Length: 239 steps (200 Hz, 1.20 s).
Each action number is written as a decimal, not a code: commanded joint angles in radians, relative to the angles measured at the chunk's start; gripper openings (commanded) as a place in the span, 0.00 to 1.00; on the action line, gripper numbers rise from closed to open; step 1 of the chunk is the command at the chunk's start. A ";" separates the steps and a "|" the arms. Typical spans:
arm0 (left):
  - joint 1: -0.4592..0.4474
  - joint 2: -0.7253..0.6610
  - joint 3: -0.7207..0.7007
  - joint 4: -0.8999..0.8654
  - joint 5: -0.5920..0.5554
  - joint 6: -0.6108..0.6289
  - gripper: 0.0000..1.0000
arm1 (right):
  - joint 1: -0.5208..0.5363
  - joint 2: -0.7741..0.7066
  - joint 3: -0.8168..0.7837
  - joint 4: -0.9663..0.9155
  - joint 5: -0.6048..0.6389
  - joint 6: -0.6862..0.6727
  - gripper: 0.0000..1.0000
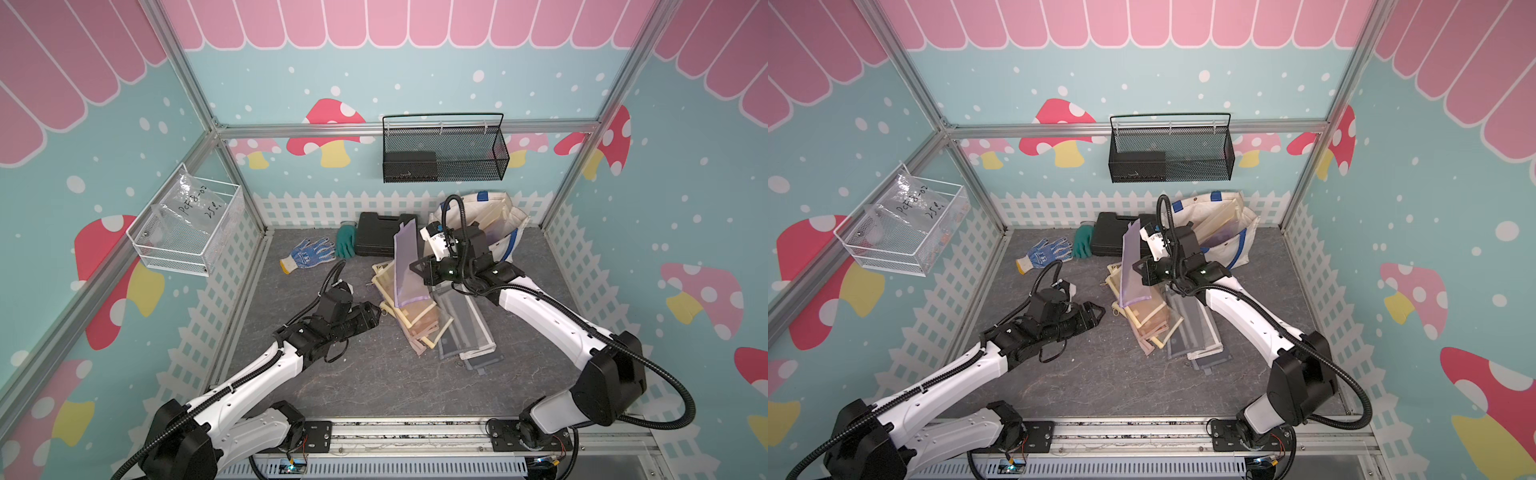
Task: Put the pencil pouch into the canvas bag
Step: Pick up the pencil pouch, then place the pencil pouch in the canvas bag.
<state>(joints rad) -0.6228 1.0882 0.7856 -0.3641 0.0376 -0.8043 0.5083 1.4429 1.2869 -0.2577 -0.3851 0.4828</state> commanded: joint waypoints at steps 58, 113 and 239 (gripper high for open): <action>-0.183 0.194 0.311 -0.099 -0.084 0.185 0.88 | -0.322 -0.234 0.012 -0.023 0.149 0.325 0.00; -0.209 0.227 0.347 -0.101 -0.085 0.209 0.89 | -0.479 -0.142 0.056 0.041 0.195 0.492 0.00; -0.189 0.137 0.263 -0.121 -0.168 0.200 0.89 | -0.477 0.260 0.266 0.028 0.251 0.413 0.00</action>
<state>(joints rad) -0.8238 1.2442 1.0710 -0.4599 -0.0963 -0.6128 0.0158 1.6897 1.5330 -0.2169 -0.1501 0.9054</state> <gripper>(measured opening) 0.893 0.048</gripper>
